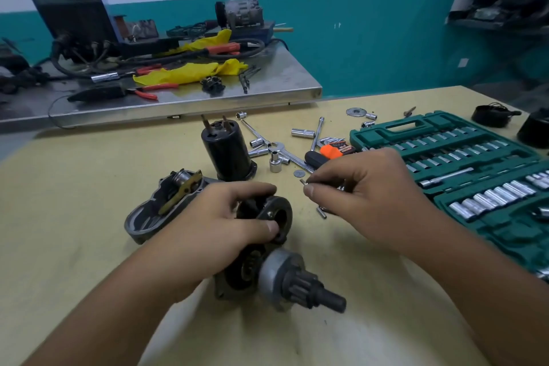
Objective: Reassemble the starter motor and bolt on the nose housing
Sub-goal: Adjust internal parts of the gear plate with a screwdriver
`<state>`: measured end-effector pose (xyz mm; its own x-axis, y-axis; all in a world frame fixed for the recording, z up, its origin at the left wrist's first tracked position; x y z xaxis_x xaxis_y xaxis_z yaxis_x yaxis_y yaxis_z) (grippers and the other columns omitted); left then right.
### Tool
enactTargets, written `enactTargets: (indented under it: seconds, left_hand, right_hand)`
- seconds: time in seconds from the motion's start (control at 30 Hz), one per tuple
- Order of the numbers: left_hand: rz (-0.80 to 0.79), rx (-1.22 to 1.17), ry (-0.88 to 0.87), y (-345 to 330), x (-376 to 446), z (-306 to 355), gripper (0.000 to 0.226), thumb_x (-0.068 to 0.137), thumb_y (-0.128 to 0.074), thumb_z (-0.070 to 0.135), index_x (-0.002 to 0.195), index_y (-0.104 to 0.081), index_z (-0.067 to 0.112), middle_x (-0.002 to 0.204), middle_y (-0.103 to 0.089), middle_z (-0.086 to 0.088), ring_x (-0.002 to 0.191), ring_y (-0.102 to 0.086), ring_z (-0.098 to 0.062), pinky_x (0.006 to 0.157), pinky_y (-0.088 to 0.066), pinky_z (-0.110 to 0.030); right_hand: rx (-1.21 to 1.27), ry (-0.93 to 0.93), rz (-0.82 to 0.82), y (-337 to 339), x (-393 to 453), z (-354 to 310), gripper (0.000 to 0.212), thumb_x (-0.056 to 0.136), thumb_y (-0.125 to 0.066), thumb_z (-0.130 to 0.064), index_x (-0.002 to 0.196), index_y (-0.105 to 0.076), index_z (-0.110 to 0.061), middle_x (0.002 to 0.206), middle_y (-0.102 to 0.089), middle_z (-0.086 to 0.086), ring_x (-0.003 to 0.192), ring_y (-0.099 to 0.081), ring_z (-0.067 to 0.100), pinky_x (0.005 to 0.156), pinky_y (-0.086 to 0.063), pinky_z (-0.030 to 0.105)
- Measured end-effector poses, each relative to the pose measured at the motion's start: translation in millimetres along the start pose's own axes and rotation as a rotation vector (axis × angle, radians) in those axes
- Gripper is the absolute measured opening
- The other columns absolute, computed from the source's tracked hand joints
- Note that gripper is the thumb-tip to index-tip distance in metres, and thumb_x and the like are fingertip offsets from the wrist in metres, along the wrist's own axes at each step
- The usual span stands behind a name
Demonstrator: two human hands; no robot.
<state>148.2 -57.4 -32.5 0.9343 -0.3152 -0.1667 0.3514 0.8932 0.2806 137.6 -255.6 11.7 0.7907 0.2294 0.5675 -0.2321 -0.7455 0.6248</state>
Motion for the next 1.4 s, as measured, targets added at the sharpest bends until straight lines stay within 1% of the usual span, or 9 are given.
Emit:
enactTargets:
  seconds: [0.17,0.3,0.43,0.57,0.8,0.9,1.0,1.17,1.4]
  left_hand:
    - [0.097,-0.435,-0.159,6.4,-6.9,-21.9,0.057,0.072,-0.082,0.009,0.123,-0.074,0.032,0.123,-0.075,-0.004,0.104,-0.075,-0.029,0.076,-0.061,-0.03]
    - [0.119,-0.658,-0.184,2.0,-7.1,-30.6,0.056,0.071,-0.071,0.003,0.122,-0.075,0.026,0.122,-0.075,-0.011,0.097,-0.077,-0.026,0.067,-0.06,-0.028]
    - [0.132,-0.713,-0.203,-0.8,-5.3,-29.7,0.057,0.07,-0.067,-0.002,0.122,-0.075,0.02,0.119,-0.075,-0.015,0.091,-0.077,-0.027,0.063,-0.06,-0.029]
    - [0.124,-0.712,-0.207,-1.0,-6.1,-27.8,0.062,0.064,-0.068,-0.004,0.121,-0.075,0.019,0.117,-0.075,-0.018,0.086,-0.076,-0.029,0.06,-0.06,-0.031]
    - [0.13,-0.604,-0.303,-4.9,-12.6,-18.0,0.059,0.065,-0.069,-0.002,0.119,-0.076,0.023,0.119,-0.071,-0.018,0.083,-0.074,-0.033,0.067,-0.06,-0.036]
    - [0.16,-0.523,-0.362,-6.2,-16.4,-13.4,0.065,0.058,-0.078,0.003,0.119,-0.075,0.025,0.129,-0.066,-0.016,0.094,-0.072,-0.043,0.078,-0.059,-0.044]
    - [0.203,-0.607,-0.35,-6.1,-15.9,-15.6,0.062,0.061,-0.071,-0.004,0.115,-0.077,0.024,0.12,-0.072,-0.013,0.087,-0.074,-0.035,0.071,-0.06,-0.037]
    - [0.253,-0.838,-0.204,-1.7,-7.9,-26.8,0.06,0.061,-0.062,-0.002,0.118,-0.074,0.014,0.112,-0.076,-0.018,0.081,-0.076,-0.029,0.058,-0.061,-0.035]
    - [0.233,-0.777,-0.259,-0.8,-8.9,-23.0,0.064,0.057,-0.065,-0.001,0.118,-0.073,0.014,0.108,-0.076,-0.017,0.082,-0.074,-0.028,0.062,-0.062,-0.033]
  right_hand:
    - [-0.004,0.042,-0.001,1.4,-0.7,-7.9,0.007,0.086,-0.077,-0.022,0.081,-0.082,-0.022,0.065,-0.067,-0.024,0.065,-0.065,-0.005,0.06,-0.041,0.007]
    - [-0.006,0.062,-0.043,-4.7,-3.8,-18.8,0.008,0.085,-0.075,-0.024,0.081,-0.082,-0.021,0.069,-0.071,-0.018,0.06,-0.061,-0.005,0.056,-0.038,0.008]
    - [-0.005,0.038,-0.105,-14.8,-7.5,-21.2,0.011,0.087,-0.073,-0.028,0.081,-0.081,-0.022,0.071,-0.072,-0.016,0.064,-0.066,0.004,0.056,-0.048,0.019]
    - [0.008,0.026,-0.105,-19.2,-9.3,-21.8,0.008,0.086,-0.076,-0.024,0.08,-0.081,-0.022,0.07,-0.072,-0.016,0.065,-0.065,0.0,0.057,-0.044,0.011]
    - [0.039,-0.006,-0.076,-18.3,-10.7,-22.8,0.009,0.084,-0.075,-0.026,0.078,-0.08,-0.023,0.066,-0.069,-0.016,0.059,-0.063,0.004,0.054,-0.044,0.016]
    - [0.039,-0.021,-0.067,-14.9,-9.3,-23.7,0.009,0.083,-0.075,-0.028,0.076,-0.079,-0.024,0.064,-0.066,-0.017,0.053,-0.058,0.01,0.049,-0.04,0.017]
    - [0.01,-0.024,-0.083,-14.0,-8.7,-25.2,0.008,0.082,-0.076,-0.026,0.074,-0.079,-0.024,0.063,-0.066,-0.02,0.056,-0.059,0.0,0.053,-0.037,0.008]
    - [0.005,-0.079,-0.16,-20.9,-11.5,-22.0,0.011,0.081,-0.073,-0.033,0.074,-0.078,-0.027,0.068,-0.068,-0.023,0.06,-0.062,-0.003,0.052,-0.04,0.011]
    - [0.065,-0.137,-0.16,-28.6,-15.0,-23.0,0.012,0.082,-0.072,-0.033,0.076,-0.079,-0.026,0.067,-0.069,-0.021,0.061,-0.062,-0.002,0.054,-0.04,0.01]
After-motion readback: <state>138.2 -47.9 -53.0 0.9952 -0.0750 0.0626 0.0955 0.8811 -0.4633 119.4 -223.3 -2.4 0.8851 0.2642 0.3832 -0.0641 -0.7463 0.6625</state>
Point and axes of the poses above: each hand's wrist, its own x-axis towards the middle knuckle, its own y-axis out of the back of the hand, z = x × y, the point moved 6 cm from there along x, towards the middle knuckle
